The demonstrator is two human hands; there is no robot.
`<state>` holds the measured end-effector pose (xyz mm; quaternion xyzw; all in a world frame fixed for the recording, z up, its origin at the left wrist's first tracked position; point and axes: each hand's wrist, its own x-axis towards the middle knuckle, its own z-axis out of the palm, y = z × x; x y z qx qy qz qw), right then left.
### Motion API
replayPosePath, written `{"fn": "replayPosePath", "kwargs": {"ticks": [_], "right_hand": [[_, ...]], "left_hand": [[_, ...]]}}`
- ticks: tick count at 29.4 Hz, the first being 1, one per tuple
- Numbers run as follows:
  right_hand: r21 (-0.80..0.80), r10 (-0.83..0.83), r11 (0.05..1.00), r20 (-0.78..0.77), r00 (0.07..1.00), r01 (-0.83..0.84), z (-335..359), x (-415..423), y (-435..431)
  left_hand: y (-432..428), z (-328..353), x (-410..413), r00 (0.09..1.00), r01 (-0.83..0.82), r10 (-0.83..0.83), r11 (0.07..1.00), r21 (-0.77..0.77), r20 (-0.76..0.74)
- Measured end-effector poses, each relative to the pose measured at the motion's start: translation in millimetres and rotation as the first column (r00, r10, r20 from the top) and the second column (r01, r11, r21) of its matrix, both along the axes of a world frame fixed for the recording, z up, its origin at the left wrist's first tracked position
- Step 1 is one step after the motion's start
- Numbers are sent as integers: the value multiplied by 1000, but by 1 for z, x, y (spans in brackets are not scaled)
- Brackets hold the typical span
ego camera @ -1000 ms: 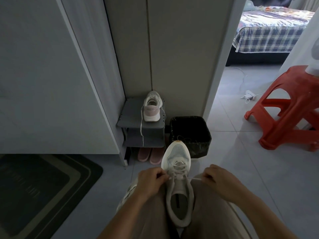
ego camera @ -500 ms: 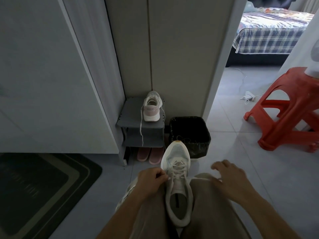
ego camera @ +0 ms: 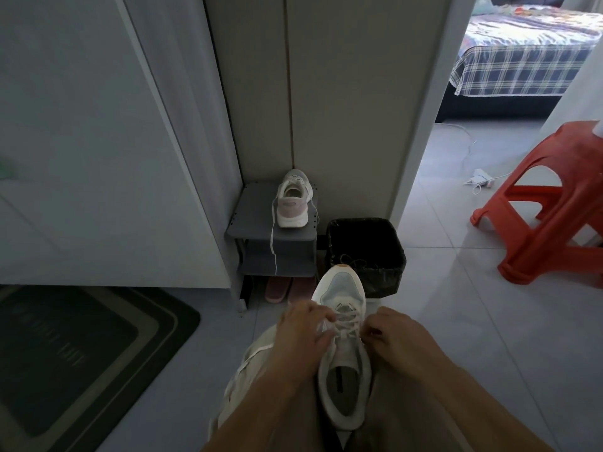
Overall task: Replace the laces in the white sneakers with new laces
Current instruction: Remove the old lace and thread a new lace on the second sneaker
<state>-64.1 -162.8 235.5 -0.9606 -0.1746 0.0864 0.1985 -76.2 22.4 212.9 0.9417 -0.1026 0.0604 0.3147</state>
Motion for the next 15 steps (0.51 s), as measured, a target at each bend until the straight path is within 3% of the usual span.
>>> {"fn": "replayPosePath", "kwargs": {"ticks": [2, 4, 10, 15], "right_hand": [[5, -58, 998, -105, 993, 59, -1, 5, 1], [-19, -72, 997, -146, 987, 70, -3, 8, 2], [2, -100, 995, -230, 968, 103, -3, 13, -1], [37, -106, 993, -204, 973, 116, -7, 10, 0]], "left_hand": [[-14, -5, 0, 984, 26, -45, 993, 117, 170], [-22, -12, 2, 962, 33, -66, 991, 128, 264], [-34, -4, 8, 976, 34, -78, 977, 212, 201], [-27, -3, 15, 960, 158, -192, 973, 170, 205]]}}
